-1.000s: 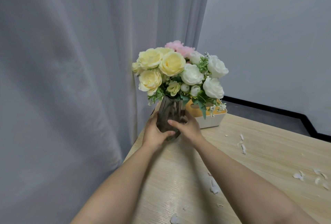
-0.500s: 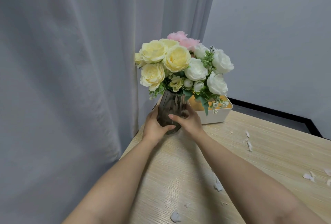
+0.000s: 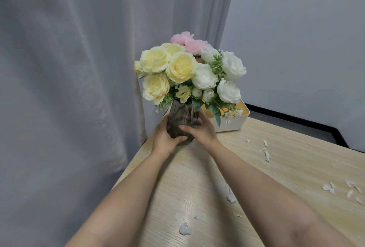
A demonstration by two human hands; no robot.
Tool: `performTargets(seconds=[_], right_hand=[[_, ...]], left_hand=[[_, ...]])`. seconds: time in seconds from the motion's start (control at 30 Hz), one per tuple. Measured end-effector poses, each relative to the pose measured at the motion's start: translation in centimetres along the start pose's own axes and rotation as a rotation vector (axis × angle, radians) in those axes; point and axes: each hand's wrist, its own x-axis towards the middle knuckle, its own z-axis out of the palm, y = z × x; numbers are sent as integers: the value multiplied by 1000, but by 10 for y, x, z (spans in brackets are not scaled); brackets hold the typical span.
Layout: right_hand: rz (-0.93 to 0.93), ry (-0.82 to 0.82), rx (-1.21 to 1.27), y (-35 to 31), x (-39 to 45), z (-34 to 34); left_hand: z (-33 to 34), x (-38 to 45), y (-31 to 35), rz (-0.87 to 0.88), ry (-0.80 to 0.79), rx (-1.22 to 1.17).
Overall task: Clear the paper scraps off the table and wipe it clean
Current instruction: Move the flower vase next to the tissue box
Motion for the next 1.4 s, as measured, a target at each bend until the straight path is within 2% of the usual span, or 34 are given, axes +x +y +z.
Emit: performTargets(seconds=[0.33, 0.57, 0.93, 1.2, 1.27, 1.4], right_hand=[[34, -24, -2, -3, -4, 1], [70, -72, -51, -12, -11, -5], [173, -141, -137, -24, -80, -58], [186, -103, -109, -23, -137, -130], [185, -88, -99, -20, -152, -148], [207, -74, -95, -8, -179, -181]], left_hand=[[-1, -11, 8, -28, 3, -92], [-14, -18, 25, -149, -61, -133], [-23, -63, 68, -299, -28, -16], [8, -116, 123, -457, -71, -215], [22, -133, 138, -518, -79, -360], [51, -174, 173, -682, -112, -828]])
